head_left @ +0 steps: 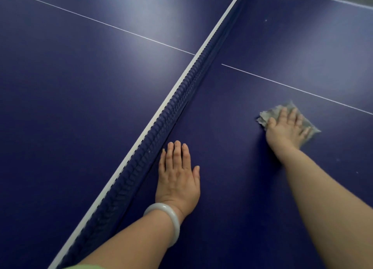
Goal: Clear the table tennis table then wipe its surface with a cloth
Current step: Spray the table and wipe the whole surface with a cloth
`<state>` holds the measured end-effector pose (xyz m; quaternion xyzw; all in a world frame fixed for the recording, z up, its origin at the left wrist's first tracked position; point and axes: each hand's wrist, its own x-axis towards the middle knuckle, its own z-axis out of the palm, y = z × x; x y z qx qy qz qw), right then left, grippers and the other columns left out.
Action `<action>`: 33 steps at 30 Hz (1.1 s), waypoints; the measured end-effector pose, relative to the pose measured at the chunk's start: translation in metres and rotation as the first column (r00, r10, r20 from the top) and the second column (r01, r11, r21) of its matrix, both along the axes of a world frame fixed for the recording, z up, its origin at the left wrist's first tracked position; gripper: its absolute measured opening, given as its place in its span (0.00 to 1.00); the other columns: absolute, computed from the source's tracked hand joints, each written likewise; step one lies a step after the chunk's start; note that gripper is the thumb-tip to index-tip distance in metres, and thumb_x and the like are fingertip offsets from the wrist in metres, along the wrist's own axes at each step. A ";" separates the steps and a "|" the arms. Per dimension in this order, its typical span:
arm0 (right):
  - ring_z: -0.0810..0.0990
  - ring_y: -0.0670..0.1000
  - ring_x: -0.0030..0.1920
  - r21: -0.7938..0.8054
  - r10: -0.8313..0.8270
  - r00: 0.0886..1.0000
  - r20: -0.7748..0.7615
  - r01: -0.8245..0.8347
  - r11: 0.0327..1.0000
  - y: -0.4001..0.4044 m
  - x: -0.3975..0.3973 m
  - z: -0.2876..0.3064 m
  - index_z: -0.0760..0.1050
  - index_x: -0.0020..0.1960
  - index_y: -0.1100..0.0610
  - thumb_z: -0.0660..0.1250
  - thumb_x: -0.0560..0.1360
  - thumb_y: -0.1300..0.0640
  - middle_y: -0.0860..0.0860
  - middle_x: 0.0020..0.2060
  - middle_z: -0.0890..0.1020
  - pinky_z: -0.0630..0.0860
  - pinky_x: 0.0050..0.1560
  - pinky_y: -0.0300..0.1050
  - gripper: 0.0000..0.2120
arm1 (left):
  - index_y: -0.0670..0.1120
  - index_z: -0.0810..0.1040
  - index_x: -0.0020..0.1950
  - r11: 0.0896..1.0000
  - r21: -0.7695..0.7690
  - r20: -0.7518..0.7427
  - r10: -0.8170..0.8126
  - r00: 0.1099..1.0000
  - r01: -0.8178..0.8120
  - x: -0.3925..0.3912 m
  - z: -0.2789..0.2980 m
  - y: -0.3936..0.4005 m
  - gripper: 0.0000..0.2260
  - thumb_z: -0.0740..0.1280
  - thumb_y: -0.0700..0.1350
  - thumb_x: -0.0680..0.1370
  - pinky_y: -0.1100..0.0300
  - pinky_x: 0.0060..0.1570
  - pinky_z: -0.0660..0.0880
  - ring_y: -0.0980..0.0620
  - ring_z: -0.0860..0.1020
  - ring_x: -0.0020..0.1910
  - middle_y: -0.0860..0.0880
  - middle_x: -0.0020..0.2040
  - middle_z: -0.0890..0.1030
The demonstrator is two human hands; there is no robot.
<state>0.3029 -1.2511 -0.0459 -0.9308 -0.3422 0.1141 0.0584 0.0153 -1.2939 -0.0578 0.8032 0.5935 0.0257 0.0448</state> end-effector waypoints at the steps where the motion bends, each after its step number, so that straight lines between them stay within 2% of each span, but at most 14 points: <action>1: 0.42 0.53 0.78 0.028 0.077 0.997 0.021 -0.077 0.997 -0.006 -0.022 -0.002 0.47 0.80 0.52 0.47 0.83 0.45 0.51 0.79 0.45 0.38 0.76 0.60 0.28 | 0.40 0.65 0.75 1.000 0.001 -0.004 0.000 1.000 0.000 0.000 0.000 0.000 0.29 0.48 0.55 0.80 0.45 0.73 0.61 0.43 0.62 0.75 0.41 0.74 0.66; 3: 0.42 0.51 0.79 0.076 0.378 0.923 0.076 -0.383 0.921 -0.029 -0.070 -0.008 0.47 0.80 0.50 0.45 0.81 0.43 0.50 0.79 0.45 0.36 0.76 0.56 0.29 | 0.40 0.64 0.75 1.000 0.010 -0.011 0.000 1.000 0.000 0.000 -0.002 0.001 0.29 0.48 0.55 0.79 0.45 0.73 0.59 0.43 0.61 0.75 0.41 0.74 0.66; 5: 0.39 0.49 0.78 0.053 0.654 0.752 0.085 -0.658 0.751 -0.068 -0.103 -0.007 0.45 0.80 0.48 0.40 0.79 0.41 0.47 0.78 0.44 0.34 0.76 0.53 0.30 | 0.40 0.65 0.75 1.000 0.025 -0.008 -0.002 1.000 0.002 0.000 -0.004 0.002 0.29 0.48 0.55 0.79 0.46 0.73 0.57 0.43 0.61 0.75 0.41 0.74 0.66; 7: 0.40 0.47 0.78 0.026 0.784 0.616 0.080 -0.788 0.616 -0.105 -0.093 -0.005 0.46 0.79 0.47 0.43 0.80 0.41 0.45 0.78 0.45 0.37 0.76 0.52 0.29 | 0.40 0.65 0.74 1.000 0.028 -0.006 -0.013 1.000 0.013 0.001 -0.003 0.001 0.29 0.48 0.55 0.79 0.46 0.73 0.56 0.42 0.62 0.75 0.40 0.74 0.66; 8: 0.44 0.47 0.78 0.025 0.787 0.609 0.094 -0.792 0.610 -0.116 -0.076 -0.006 0.48 0.79 0.46 0.45 0.80 0.42 0.45 0.78 0.48 0.39 0.76 0.52 0.28 | 0.40 0.65 0.74 1.000 0.026 -0.010 -0.012 1.000 0.012 0.001 -0.003 0.002 0.29 0.48 0.55 0.79 0.46 0.74 0.57 0.42 0.61 0.75 0.40 0.74 0.66; 10: 0.49 0.50 0.79 0.039 0.608 0.781 0.143 -0.618 0.785 -0.128 -0.032 -0.012 0.50 0.79 0.47 0.44 0.79 0.40 0.47 0.78 0.52 0.40 0.76 0.51 0.30 | 0.40 0.64 0.75 1.000 0.015 -0.018 -0.010 1.000 0.010 0.001 -0.001 0.001 0.30 0.47 0.55 0.79 0.46 0.74 0.57 0.42 0.60 0.75 0.40 0.75 0.65; 12: 0.46 0.51 0.79 0.035 0.234 0.966 0.111 -0.239 0.970 -0.133 0.001 -0.011 0.50 0.79 0.48 0.41 0.78 0.39 0.49 0.79 0.50 0.37 0.76 0.53 0.32 | 0.40 0.61 0.76 1.000 0.008 -0.011 -0.016 1.000 0.016 0.001 0.000 0.001 0.29 0.47 0.55 0.80 0.46 0.75 0.54 0.42 0.58 0.76 0.40 0.76 0.63; 15: 0.42 0.51 0.78 0.032 -0.065 0.996 0.064 0.063 0.997 -0.132 -0.018 -0.007 0.47 0.80 0.51 0.45 0.82 0.44 0.50 0.79 0.46 0.37 0.76 0.58 0.29 | 0.40 0.56 0.78 0.999 -0.021 0.000 -0.025 1.000 0.025 0.000 0.002 0.000 0.29 0.48 0.55 0.81 0.47 0.76 0.49 0.43 0.52 0.78 0.41 0.78 0.57; 18: 0.45 0.51 0.79 0.090 0.277 0.953 0.124 -0.289 0.953 -0.150 -0.082 -0.008 0.51 0.79 0.51 0.46 0.80 0.45 0.51 0.79 0.50 0.38 0.76 0.56 0.29 | 0.41 0.54 0.78 0.999 -0.030 0.008 -0.025 1.000 0.025 0.000 0.005 -0.002 0.30 0.49 0.56 0.81 0.48 0.77 0.47 0.44 0.50 0.78 0.41 0.79 0.55; 20: 0.46 0.50 0.79 0.052 0.594 0.795 0.125 -0.603 0.796 -0.184 -0.113 -0.007 0.51 0.79 0.49 0.47 0.81 0.44 0.49 0.79 0.51 0.41 0.76 0.55 0.28 | 0.41 0.52 0.79 0.999 -0.042 0.017 -0.027 0.999 0.028 -0.001 0.006 -0.002 0.30 0.49 0.56 0.81 0.48 0.77 0.45 0.44 0.49 0.78 0.42 0.79 0.53; 22: 0.46 0.48 0.79 0.013 0.703 0.706 0.089 -0.706 0.708 -0.214 -0.100 -0.007 0.48 0.80 0.47 0.46 0.82 0.43 0.46 0.79 0.50 0.44 0.76 0.54 0.27 | 0.41 0.52 0.79 0.999 -0.036 0.025 -0.035 0.999 0.036 0.000 0.006 -0.003 0.29 0.49 0.56 0.81 0.48 0.77 0.46 0.44 0.49 0.78 0.42 0.79 0.53; 26: 0.39 0.43 0.77 0.037 0.287 0.956 0.063 -0.290 0.956 -0.246 -0.027 -0.005 0.43 0.78 0.42 0.39 0.78 0.38 0.42 0.78 0.43 0.37 0.76 0.50 0.30 | 0.41 0.54 0.78 0.999 -0.026 0.051 -0.029 0.998 0.030 -0.001 0.006 -0.004 0.29 0.51 0.55 0.81 0.48 0.77 0.47 0.44 0.49 0.78 0.41 0.78 0.54; 28: 0.35 0.42 0.76 0.005 0.143 0.988 0.063 -0.143 0.990 -0.246 -0.018 -0.005 0.42 0.78 0.44 0.34 0.75 0.37 0.41 0.76 0.39 0.33 0.76 0.48 0.33 | 0.41 0.54 0.78 0.999 -0.030 0.059 -0.025 0.998 0.027 -0.001 0.006 -0.004 0.29 0.52 0.55 0.81 0.47 0.76 0.48 0.44 0.50 0.78 0.41 0.78 0.55; 33: 0.34 0.45 0.76 -0.016 0.156 0.985 0.072 -0.156 0.988 -0.243 -0.024 -0.002 0.41 0.79 0.46 0.31 0.74 0.38 0.42 0.75 0.36 0.31 0.75 0.50 0.35 | 0.39 0.57 0.77 0.998 -0.028 0.080 -0.054 0.995 0.057 -0.003 0.007 -0.005 0.28 0.54 0.53 0.82 0.46 0.77 0.49 0.41 0.51 0.78 0.38 0.77 0.56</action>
